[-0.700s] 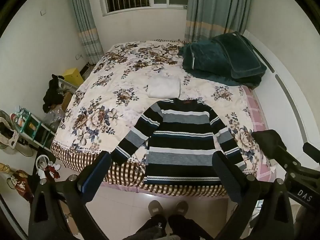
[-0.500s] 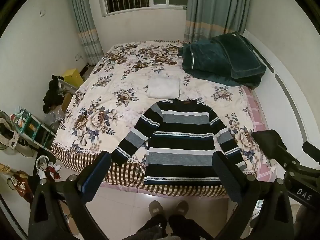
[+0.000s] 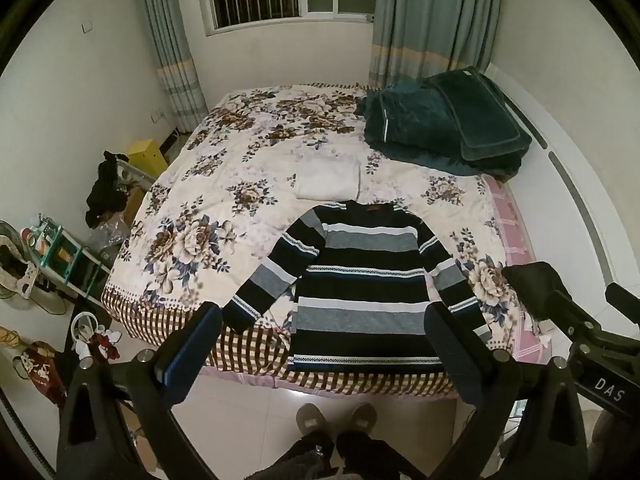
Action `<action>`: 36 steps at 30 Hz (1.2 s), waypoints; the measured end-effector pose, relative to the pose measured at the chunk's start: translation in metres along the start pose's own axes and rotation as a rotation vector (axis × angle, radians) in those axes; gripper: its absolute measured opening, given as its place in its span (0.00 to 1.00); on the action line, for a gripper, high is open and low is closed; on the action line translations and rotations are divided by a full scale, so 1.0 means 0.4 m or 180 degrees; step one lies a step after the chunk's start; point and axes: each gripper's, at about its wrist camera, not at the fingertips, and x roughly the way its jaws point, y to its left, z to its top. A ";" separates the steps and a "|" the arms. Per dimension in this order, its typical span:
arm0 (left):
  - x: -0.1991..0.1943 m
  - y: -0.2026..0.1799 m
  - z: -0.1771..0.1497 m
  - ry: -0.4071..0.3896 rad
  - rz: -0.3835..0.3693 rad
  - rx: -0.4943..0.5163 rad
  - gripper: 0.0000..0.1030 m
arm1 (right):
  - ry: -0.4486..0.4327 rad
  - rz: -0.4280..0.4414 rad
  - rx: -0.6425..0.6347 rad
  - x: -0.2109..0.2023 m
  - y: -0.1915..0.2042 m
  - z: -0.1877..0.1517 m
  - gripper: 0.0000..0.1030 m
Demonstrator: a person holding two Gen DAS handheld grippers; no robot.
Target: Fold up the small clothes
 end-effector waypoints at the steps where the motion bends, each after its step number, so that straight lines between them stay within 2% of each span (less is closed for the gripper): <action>1: 0.000 0.000 0.000 -0.0001 -0.0006 -0.0001 1.00 | -0.0002 -0.0003 -0.0001 0.000 0.000 0.000 1.00; 36: -0.009 -0.013 0.027 -0.0055 -0.0039 -0.0005 1.00 | -0.0047 -0.0014 -0.0006 -0.025 -0.005 -0.002 1.00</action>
